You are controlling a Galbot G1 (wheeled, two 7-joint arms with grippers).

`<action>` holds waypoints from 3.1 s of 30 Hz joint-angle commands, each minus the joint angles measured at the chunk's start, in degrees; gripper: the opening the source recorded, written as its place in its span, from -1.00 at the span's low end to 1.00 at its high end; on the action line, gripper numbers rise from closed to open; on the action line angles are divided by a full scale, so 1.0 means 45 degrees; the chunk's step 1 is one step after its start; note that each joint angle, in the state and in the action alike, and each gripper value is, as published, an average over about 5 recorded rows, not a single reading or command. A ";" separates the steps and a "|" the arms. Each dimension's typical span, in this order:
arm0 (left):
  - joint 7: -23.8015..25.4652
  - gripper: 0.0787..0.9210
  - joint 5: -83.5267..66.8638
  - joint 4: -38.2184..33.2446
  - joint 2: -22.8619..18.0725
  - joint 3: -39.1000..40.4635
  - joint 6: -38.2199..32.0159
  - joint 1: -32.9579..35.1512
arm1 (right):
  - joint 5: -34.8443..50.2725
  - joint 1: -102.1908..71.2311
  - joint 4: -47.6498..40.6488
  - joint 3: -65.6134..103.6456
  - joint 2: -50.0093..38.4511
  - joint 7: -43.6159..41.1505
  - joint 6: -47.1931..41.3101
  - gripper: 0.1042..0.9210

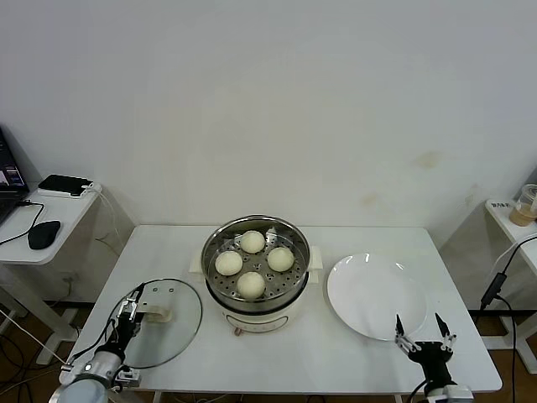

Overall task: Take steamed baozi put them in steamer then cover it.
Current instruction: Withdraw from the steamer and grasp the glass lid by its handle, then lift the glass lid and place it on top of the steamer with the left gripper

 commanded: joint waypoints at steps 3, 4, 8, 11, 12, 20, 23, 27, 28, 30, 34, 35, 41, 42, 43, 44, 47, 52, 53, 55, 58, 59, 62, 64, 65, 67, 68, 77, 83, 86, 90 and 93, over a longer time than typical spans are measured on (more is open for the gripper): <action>0.0025 0.77 -0.0334 0.0520 -0.0165 0.0313 0.0000 -0.0527 | -0.0122 -0.0014 0.0008 -0.0141 0.0047 -0.0003 -0.0002 0.76; 0.0023 0.77 -0.0373 0.0568 -0.0199 0.0354 -0.0003 -0.0571 | -0.0141 -0.0020 0.0014 -0.0148 0.0048 -0.0005 0.0000 0.76; 0.0008 0.77 -0.0496 0.0781 -0.0327 0.0490 -0.0041 -0.0744 | -0.0211 -0.0058 0.0027 -0.0152 0.0052 -0.0007 0.0015 0.76; -0.0035 0.73 -0.0552 0.0919 -0.0386 0.0531 -0.0087 -0.0842 | -0.0263 -0.0075 0.0020 -0.0154 0.0059 -0.0007 0.0027 0.76; -0.0044 0.69 -0.0560 0.0955 -0.0397 0.0533 -0.0098 -0.0862 | -0.0275 -0.0072 0.0016 -0.0156 0.0065 -0.0007 0.0028 0.76; -0.0247 0.16 -0.0862 0.0939 -0.0386 0.0488 -0.0178 -0.0718 | -0.0338 -0.0022 0.0033 -0.0225 0.0092 -0.0009 0.0008 0.76; -0.0397 -0.05 -0.1044 0.0853 -0.0376 0.0446 -0.0268 -0.0611 | -0.0368 -0.0009 0.0047 -0.0261 0.0086 -0.0017 0.0001 0.76; -0.0609 -0.31 -0.1301 0.0599 -0.0387 0.0331 -0.0451 -0.0412 | -0.0434 -0.0004 0.0078 -0.0323 0.0078 -0.0025 -0.0001 0.76; -0.0680 -0.40 -0.1375 0.0522 -0.0396 0.0303 -0.0497 -0.0351 | -0.0469 -0.0003 0.0083 -0.0336 0.0079 -0.0034 0.0012 0.76; -0.0870 -0.52 -0.1615 0.0322 -0.0403 0.0261 -0.0573 -0.0179 | -0.0577 -0.0007 0.0101 -0.0364 0.0080 -0.0051 0.0044 0.76; -0.1224 -0.78 -0.1968 -0.0217 -0.0397 0.0114 -0.0575 0.0299 | -0.0681 -0.0049 0.0206 -0.0440 0.0069 -0.0065 0.0047 0.76; -0.1297 -0.82 -0.2001 -0.0374 -0.0395 0.0051 -0.0535 0.0411 | -0.0686 -0.0065 0.0241 -0.0466 0.0062 -0.0066 0.0040 0.76; -0.1520 -0.86 -0.2419 -0.1564 -0.0314 -0.0495 0.0483 0.1268 | -0.0963 -0.0095 0.0325 -0.0583 0.0026 -0.0235 0.0165 0.76; -0.1502 -0.86 -0.2511 -0.1799 -0.0295 -0.0595 0.0706 0.1436 | -0.0988 -0.0095 0.0336 -0.0599 0.0018 -0.0244 0.0173 0.76; -0.1462 -0.86 -0.2630 -0.2085 -0.0270 -0.0706 0.0974 0.1614 | -0.1003 -0.0095 0.0347 -0.0615 0.0004 -0.0251 0.0175 0.76; -0.1397 -0.86 -0.2731 -0.2353 -0.0246 -0.0809 0.1211 0.1759 | -0.1005 -0.0097 0.0358 -0.0629 -0.0014 -0.0254 0.0174 0.76; -0.0954 -0.86 -0.2878 -0.3200 -0.0127 -0.1129 0.1859 0.2060 | -0.1012 -0.0112 0.0377 -0.0649 -0.0080 -0.0265 0.0171 0.76; 0.0457 -0.86 -0.2858 -0.4234 0.0385 -0.1782 0.2632 0.2158 | -0.1010 -0.0146 0.0437 -0.0649 -0.0232 -0.0298 0.0157 0.76; 0.0727 -0.86 -0.2861 -0.4359 0.0529 -0.1911 0.2733 0.2138 | -0.1008 -0.0152 0.0450 -0.0644 -0.0259 -0.0305 0.0148 0.76; 0.1297 -0.86 -0.2883 -0.4591 0.0883 -0.2157 0.2923 0.2054 | -0.1004 -0.0160 0.0494 -0.0629 -0.0295 -0.0319 0.0112 0.76; 0.1995 -0.86 -0.3019 -0.4852 0.1420 -0.2313 0.3203 0.1828 | -0.1015 -0.0168 0.0589 -0.0610 -0.0303 -0.0332 0.0035 0.76; 0.2179 -0.86 -0.3069 -0.4937 0.1579 -0.2298 0.3308 0.1725 | -0.1036 -0.0172 0.0620 -0.0608 -0.0300 -0.0337 0.0015 0.76; 0.2693 -0.86 -0.3216 -0.5273 0.1975 -0.2159 0.3643 0.1331 | -0.1165 -0.0205 0.0692 -0.0605 -0.0285 -0.0405 0.0011 0.76; 0.3037 -0.86 -0.3425 -0.5535 0.2230 -0.2043 0.3888 0.1078 | -0.1260 -0.0231 0.0708 -0.0605 -0.0271 -0.0466 0.0034 0.76; 0.3214 -0.86 -0.3576 -0.5692 0.2379 -0.1949 0.4046 0.0975 | -0.1301 -0.0240 0.0703 -0.0608 -0.0260 -0.0488 0.0046 0.76; 0.3520 -0.86 -0.3880 -0.5967 0.2686 -0.1726 0.4368 0.0821 | -0.1351 -0.0247 0.0667 -0.0623 -0.0228 -0.0497 0.0060 0.76; 0.3667 -0.86 -0.3991 -0.6121 0.2858 -0.1557 0.4566 0.0757 | -0.1368 -0.0246 0.0638 -0.0631 -0.0203 -0.0492 0.0061 0.76; 0.4579 -0.86 -0.4039 -0.7213 0.3569 0.1611 0.6000 -0.1336 | -0.1807 -0.0063 0.0550 -0.0867 0.0106 -0.0481 0.0000 0.76; 0.4946 -0.86 -0.3823 -0.6688 0.2838 0.4445 0.6821 -0.3779 | -0.2400 0.0101 0.0530 -0.1393 0.0283 -0.0456 -0.0015 0.76; 0.5454 -0.86 -0.3216 -0.6225 0.1973 0.5383 0.7140 -0.4924 | -0.2615 0.0182 0.0373 -0.1835 0.0355 -0.0411 0.0007 0.76; 0.6194 -0.86 -0.2401 -0.5834 0.1048 0.6309 0.7725 -0.6233 | -0.2862 0.0318 0.0141 -0.2339 0.0445 -0.0370 0.0004 0.76; 0.6673 -0.86 -0.2063 -0.5705 0.0659 0.6987 0.8257 -0.6980 | -0.2999 0.0445 0.0007 -0.2484 0.0517 -0.0360 0.0006 0.76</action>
